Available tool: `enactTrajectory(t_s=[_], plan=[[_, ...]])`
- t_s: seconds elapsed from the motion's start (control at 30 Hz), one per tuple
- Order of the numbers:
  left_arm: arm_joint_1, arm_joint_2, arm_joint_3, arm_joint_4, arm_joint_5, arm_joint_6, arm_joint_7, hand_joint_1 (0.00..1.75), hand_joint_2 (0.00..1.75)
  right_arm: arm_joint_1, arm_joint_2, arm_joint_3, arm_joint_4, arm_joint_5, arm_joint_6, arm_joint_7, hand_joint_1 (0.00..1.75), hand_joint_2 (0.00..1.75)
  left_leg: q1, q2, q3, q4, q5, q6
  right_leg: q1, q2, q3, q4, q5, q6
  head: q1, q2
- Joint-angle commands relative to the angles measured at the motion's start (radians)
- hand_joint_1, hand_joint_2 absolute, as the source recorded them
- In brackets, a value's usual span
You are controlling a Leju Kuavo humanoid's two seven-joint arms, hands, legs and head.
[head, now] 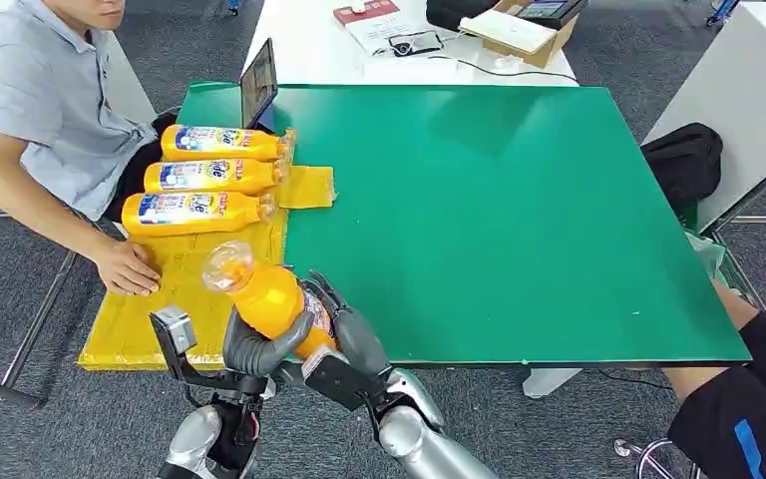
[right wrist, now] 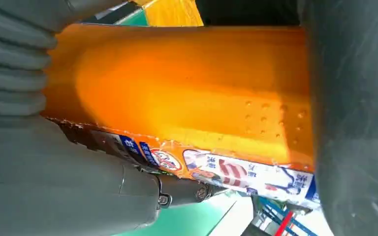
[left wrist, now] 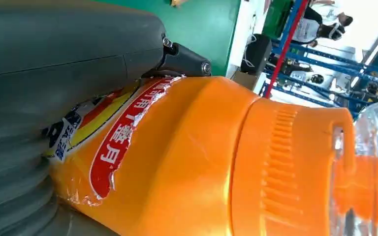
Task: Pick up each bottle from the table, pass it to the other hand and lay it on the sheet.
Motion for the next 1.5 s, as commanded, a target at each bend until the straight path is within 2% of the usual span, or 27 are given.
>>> enactTrajectory(t_s=[0.03,0.2,0.27,0.3,0.33,0.43,0.5,0.57,0.63,0.67,0.7,0.73,0.9,1.1,1.2,1.3,1.4,1.5], plan=[[-0.048,-0.003,0.070,0.057,-0.018,0.116,-0.014,1.75,1.75,0.045,-0.002,0.033,-0.058,0.002,-0.062,-0.018,0.00,0.00,0.001,-0.001,0.003,0.000,-0.001,-0.001,0.001,0.000,0.003,0.000,-0.001,-0.002,0.000,0.000],[-0.049,0.001,0.072,0.058,-0.016,0.114,-0.014,1.75,1.75,0.047,-0.001,0.034,-0.059,0.002,-0.063,-0.018,0.00,0.00,0.001,0.000,0.005,-0.001,-0.002,-0.001,0.001,0.000,0.005,0.000,-0.002,-0.002,0.000,0.000],[-0.048,0.000,0.071,0.059,-0.016,0.115,-0.014,1.75,1.75,0.044,-0.004,0.033,-0.059,0.002,-0.062,-0.018,0.00,0.00,0.000,0.000,0.002,-0.001,0.000,0.000,0.000,0.000,0.002,-0.001,-0.001,-0.001,0.000,0.000],[-0.055,0.005,0.067,0.068,-0.054,0.153,-0.026,1.75,1.75,0.043,-0.006,0.037,-0.060,-0.002,-0.068,-0.020,0.00,0.00,0.000,0.000,0.006,0.000,-0.002,-0.001,0.001,0.000,0.005,0.000,-0.002,-0.002,0.000,0.000],[-0.064,0.016,0.062,0.076,-0.104,0.196,-0.036,1.75,1.75,0.045,-0.008,0.038,-0.063,-0.004,-0.074,-0.022,0.00,0.00,0.000,0.000,0.003,-0.001,-0.001,-0.001,0.000,0.000,0.003,-0.001,-0.001,-0.001,0.000,0.000],[-0.127,0.070,0.050,0.138,-0.322,0.331,-0.047,1.75,1.75,0.059,-0.015,0.009,-0.099,-0.005,-0.159,-0.051,0.00,0.00,0.001,-0.001,0.006,0.000,-0.002,-0.001,0.001,-0.001,0.006,0.000,-0.002,-0.002,0.000,0.000],[-0.200,0.091,0.070,0.208,-0.421,0.368,-0.033,1.75,1.75,0.071,-0.010,-0.055,-0.148,-0.022,-0.281,-0.110,0.00,0.00,0.000,-0.002,0.002,-0.001,0.000,-0.001,0.000,-0.002,0.002,-0.001,-0.001,-0.001,0.000,0.000],[-0.286,0.112,0.085,0.305,-0.543,0.432,-0.007,1.75,1.75,0.077,-0.008,-0.130,-0.209,-0.058,-0.373,-0.141,0.00,0.00,0.001,-0.004,0.005,-0.001,0.000,-0.002,0.001,-0.004,0.006,0.000,-0.002,-0.003,0.000,0.000],[-0.375,0.132,0.085,0.431,-0.698,0.508,0.029,1.75,1.75,0.085,-0.002,-0.198,-0.274,-0.100,-0.419,-0.165,0.00,0.00,0.001,-0.007,0.003,0.000,0.001,-0.002,0.001,-0.007,0.004,0.001,-0.002,-0.003,0.000,0.000],[-0.439,0.139,0.077,0.538,-0.821,0.563,0.069,1.75,1.75,0.107,0.018,-0.263,-0.340,-0.075,-0.419,-0.165,0.00,0.00,0.000,-0.006,0.000,0.000,0.002,-0.001,0.000,-0.006,0.001,0.001,-0.001,-0.002,0.000,0.000],[-0.486,0.147,0.059,0.623,-0.937,0.598,0.103,1.75,1.75,0.113,0.020,-0.277,-0.365,-0.089,-0.419,-0.165,0.00,0.00,0.001,-0.007,0.002,0.000,0.002,-0.002,0.001,-0.007,0.003,0.001,-0.001,-0.002,0.000,0.000],[-0.495,0.145,0.062,0.635,-0.942,0.594,0.105,1.75,1.75,0.113,0.016,-0.275,-0.365,-0.093,-0.419,-0.165,0.00,0.00,0.000,-0.008,0.001,0.000,0.003,-0.001,0.000,-0.007,0.002,0.001,-0.001,-0.002,0.000,0.000],[-0.491,0.141,0.062,0.639,-0.945,0.601,0.103,1.75,1.75,0.115,0.019,-0.274,-0.367,-0.091,-0.419,-0.165,0.00,0.00,0.001,-0.002,0.005,0.001,0.000,-0.002,0.001,-0.002,0.006,0.001,-0.002,-0.003,0.000,0.000],[-0.491,0.141,0.062,0.639,-0.945,0.601,0.103,1.75,1.75,0.115,0.019,-0.274,-0.367,-0.091,-0.419,-0.165,0.00,0.00,0.001,-0.001,0.003,0.000,0.000,-0.002,0.001,-0.001,0.003,0.001,-0.001,-0.002,0.000,0.000],[-0.576,0.150,0.023,0.797,-1.118,0.609,0.184,1.75,1.75,0.123,0.008,-0.263,-0.354,-0.118,-0.411,-0.165,0.00,0.00,0.001,-0.002,0.003,0.001,0.000,-0.002,0.001,-0.002,0.003,0.001,-0.001,-0.002,0.000,0.000],[-0.631,0.143,0.019,0.888,-1.176,0.599,0.213,1.75,1.75,0.122,0.006,-0.252,-0.316,-0.145,-0.387,-0.158,0.00,0.00,0.001,-0.002,0.002,0.000,0.001,-0.002,0.001,-0.002,0.002,0.000,0.000,-0.002,0.000,0.000],[-0.705,0.149,-0.048,1.001,-1.327,0.561,0.356,1.75,1.75,0.106,0.012,-0.247,-0.255,-0.172,-0.349,-0.151,0.00,0.00,0.001,-0.001,0.003,0.001,0.001,-0.002,0.002,-0.001,0.003,0.000,0.000,-0.002,0.000,0.000],[-0.733,0.153,-0.056,1.053,-1.362,0.478,0.417,1.75,1.75,0.094,0.013,-0.246,-0.222,-0.183,-0.324,-0.143,0.00,0.00,0.001,-0.001,0.001,0.000,0.002,-0.001,0.001,0.000,0.002,0.000,0.001,-0.001,0.000,0.000]])
